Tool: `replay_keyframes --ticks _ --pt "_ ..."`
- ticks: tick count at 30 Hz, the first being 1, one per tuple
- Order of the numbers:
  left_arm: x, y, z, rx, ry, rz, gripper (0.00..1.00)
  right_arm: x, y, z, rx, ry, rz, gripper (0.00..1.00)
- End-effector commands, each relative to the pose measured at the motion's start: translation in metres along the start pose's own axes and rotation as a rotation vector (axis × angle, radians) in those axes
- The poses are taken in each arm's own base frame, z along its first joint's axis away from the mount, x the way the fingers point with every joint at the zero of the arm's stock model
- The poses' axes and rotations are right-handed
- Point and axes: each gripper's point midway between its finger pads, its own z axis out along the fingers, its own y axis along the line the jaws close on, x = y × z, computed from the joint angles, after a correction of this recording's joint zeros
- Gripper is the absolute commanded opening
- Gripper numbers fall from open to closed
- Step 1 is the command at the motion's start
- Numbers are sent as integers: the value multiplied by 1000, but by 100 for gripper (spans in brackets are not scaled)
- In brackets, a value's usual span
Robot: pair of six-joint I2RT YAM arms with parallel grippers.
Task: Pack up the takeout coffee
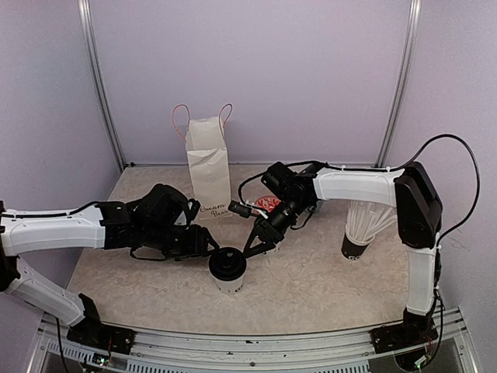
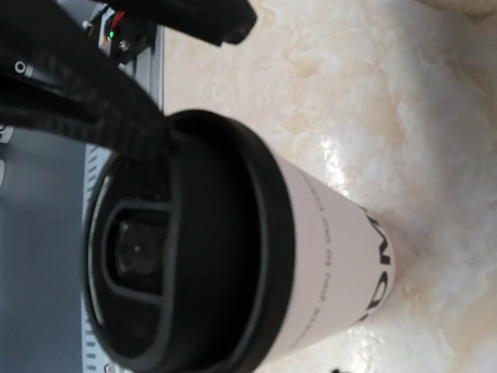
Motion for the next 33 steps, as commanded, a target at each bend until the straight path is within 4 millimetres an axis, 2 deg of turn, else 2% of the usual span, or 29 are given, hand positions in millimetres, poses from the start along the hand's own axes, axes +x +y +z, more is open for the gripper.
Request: replay_keyframes --ticks 1,10,22,29,33 --pt "-4 5 -12 -5 -31 -19 54 -2 -2 6 3 12 14 44" --pt "18 11 -4 6 41 -41 47 -1 -3 7 1 17 23 43" --pt "22 9 4 7 66 -18 47 -4 1 -2 82 19 -33 44" --pt "24 15 0 -20 63 -24 47 -3 5 -2 117 31 -60 44" --pt "32 15 4 -12 85 -17 47 1 4 1 132 43 -55 44"
